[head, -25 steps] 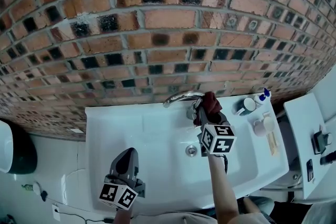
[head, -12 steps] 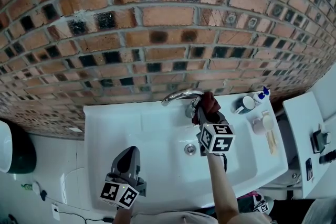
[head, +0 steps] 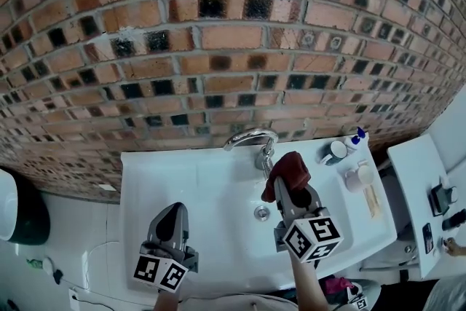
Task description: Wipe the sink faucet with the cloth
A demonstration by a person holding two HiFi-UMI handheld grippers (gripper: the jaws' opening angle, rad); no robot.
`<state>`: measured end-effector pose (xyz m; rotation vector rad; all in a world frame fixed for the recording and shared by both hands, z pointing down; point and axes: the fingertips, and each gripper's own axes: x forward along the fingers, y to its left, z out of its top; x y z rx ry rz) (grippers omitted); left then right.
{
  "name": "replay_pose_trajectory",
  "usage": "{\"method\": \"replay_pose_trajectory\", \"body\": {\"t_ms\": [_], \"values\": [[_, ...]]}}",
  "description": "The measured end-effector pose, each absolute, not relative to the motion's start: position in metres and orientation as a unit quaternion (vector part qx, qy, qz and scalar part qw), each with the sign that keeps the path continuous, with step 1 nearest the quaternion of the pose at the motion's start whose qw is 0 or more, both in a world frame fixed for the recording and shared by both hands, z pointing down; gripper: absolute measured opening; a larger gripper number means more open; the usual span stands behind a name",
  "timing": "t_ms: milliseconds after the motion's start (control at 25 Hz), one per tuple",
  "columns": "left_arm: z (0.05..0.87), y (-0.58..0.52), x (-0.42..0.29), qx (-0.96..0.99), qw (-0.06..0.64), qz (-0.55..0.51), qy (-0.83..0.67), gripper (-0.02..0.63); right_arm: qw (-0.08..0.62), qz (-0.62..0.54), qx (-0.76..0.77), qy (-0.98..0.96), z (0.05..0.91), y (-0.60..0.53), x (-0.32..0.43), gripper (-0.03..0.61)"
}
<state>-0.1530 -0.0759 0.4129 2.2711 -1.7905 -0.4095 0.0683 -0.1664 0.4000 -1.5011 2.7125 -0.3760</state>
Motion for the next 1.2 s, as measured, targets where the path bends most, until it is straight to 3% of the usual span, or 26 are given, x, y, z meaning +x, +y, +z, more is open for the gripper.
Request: {"method": "replay_pose_trajectory", "body": {"t_ms": [400,1200], "values": [[0.37,-0.055,-0.134,0.791,0.052,-0.142,-0.593,0.006,0.035,-0.075,-0.393,0.916,0.365,-0.08,0.023,0.052],[0.369,-0.054,-0.128,0.794,0.048,-0.135,-0.59,0.006,0.041,-0.094,-0.349,0.932,0.376,-0.07,0.003,0.051]]}}
